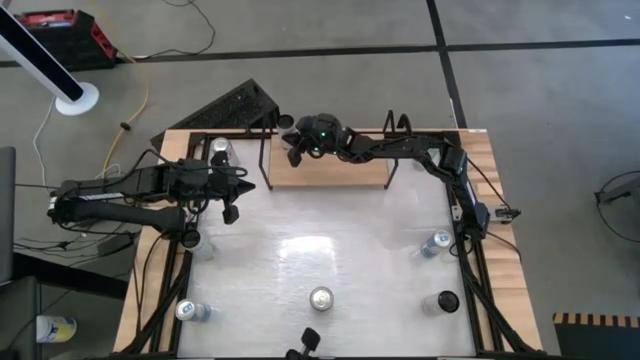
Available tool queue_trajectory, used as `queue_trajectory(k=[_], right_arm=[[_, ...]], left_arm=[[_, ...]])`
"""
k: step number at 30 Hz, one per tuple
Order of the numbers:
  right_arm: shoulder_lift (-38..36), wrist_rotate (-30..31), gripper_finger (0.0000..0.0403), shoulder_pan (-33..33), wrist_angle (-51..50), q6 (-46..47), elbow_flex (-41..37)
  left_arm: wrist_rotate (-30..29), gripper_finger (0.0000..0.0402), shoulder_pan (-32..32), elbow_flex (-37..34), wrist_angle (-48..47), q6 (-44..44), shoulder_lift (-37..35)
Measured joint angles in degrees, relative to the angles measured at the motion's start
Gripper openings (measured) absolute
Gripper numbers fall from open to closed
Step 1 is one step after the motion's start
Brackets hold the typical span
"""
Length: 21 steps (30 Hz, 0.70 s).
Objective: Place canned beverage on shelf
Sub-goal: Put the top white-pink soda can on the shelf, then put the top white-pink soda can on the shelf aligned with the other white-pink soda can
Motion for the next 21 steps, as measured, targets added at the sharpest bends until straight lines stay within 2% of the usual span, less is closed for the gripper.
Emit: queue_trajectory(k=[7, 11, 16, 21], right_arm=[[0.00, 0.90, 0.0020, 0.00, 0.71, 0.68, 0.00], [-0.73, -5.22, 0.0020, 0.72, -1.54, 1.72, 0.00], [-6.16, -10.46, 0.0020, 3.22, -12.38, -0.63, 0.00], [-16.02, -10.82, 0.0020, 7.84, -29.60, -6.18, 0.00]], left_arm=[[0.04, 0.0000, 0.00, 0.00, -0.02, -0.15, 0.00], [0.42, 0.0000, 0.00, 0.00, -0.22, -0.15, 0.00], [0.91, 0.0000, 0.00, 0.00, -1.16, -0.33, 0.00], [3.33, 0.0000, -0.01, 0.00, -1.18, -0.63, 0.00]])
